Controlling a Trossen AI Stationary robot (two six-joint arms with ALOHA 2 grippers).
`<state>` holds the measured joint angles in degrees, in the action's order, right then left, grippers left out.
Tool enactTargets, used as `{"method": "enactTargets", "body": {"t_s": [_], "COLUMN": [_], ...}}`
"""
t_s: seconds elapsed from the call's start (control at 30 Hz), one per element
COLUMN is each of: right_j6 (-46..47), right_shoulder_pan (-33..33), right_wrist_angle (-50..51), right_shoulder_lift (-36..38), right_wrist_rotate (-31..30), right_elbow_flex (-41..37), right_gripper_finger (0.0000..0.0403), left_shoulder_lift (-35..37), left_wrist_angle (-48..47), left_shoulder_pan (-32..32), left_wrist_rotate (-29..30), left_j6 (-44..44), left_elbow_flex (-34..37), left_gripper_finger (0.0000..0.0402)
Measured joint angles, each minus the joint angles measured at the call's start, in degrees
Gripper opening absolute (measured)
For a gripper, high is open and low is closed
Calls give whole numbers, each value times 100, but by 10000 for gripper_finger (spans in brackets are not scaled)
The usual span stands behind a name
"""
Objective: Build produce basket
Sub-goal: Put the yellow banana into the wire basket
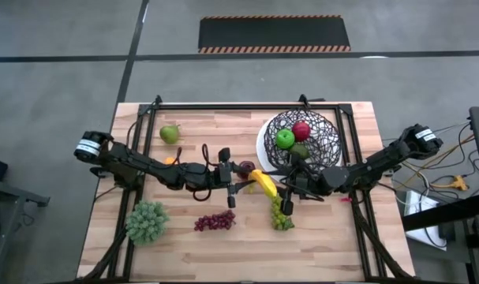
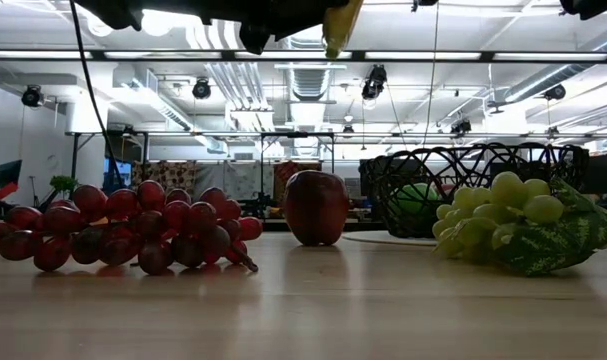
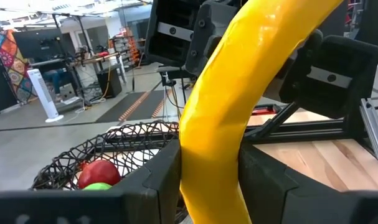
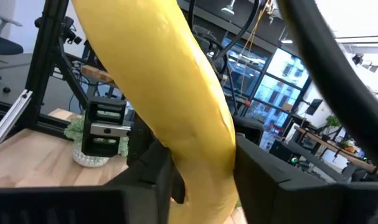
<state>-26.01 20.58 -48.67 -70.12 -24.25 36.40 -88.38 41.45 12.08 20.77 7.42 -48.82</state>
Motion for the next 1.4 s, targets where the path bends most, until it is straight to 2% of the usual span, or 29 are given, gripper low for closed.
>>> {"method": "enactTargets", "body": {"t_s": [0.17, 0.33, 0.47, 0.6, 0.83, 1.0, 1.27, 1.4], "right_j6": [41, 90, 199, 432, 1270, 2275, 4280, 4872], "right_shoulder_pan": [0, 0, 2, 2, -10, -179, -1165, -1890], "right_wrist_angle": [39, 196, 772, 1913, 4245, 6486, 10115, 11141], "right_shoulder_lift": [4, 26, 78, 197, 468, 570, 553, 557], "right_wrist_rotate": [0, 7, -283, -740, -1336, -1811, -2079, -1904], "right_elbow_flex": [0, 1, 154, 518, 1274, 1992, 3076, 3213], "right_gripper_finger": [112, 112, 112, 112, 111, 111, 111, 111], "left_shoulder_lift": [0, 0, 13, 46, 282, 514, 1038, 1230], "left_wrist_angle": [-4, -78, -198, -195, -313, -350, -352, -328], "left_shoulder_pan": [-9, -13, -15, -15, -64, -116, -151, -151], "left_wrist_rotate": [-6, 12, 40, 52, 384, 509, 651, 703], "left_j6": [-8, 119, 428, 899, 1421, 1767, 1891, 2023], "left_elbow_flex": [0, 0, 2, 13, 55, 164, 436, 447], "left_gripper_finger": [138, 194, 239, 263, 267, 267, 267, 267]}}
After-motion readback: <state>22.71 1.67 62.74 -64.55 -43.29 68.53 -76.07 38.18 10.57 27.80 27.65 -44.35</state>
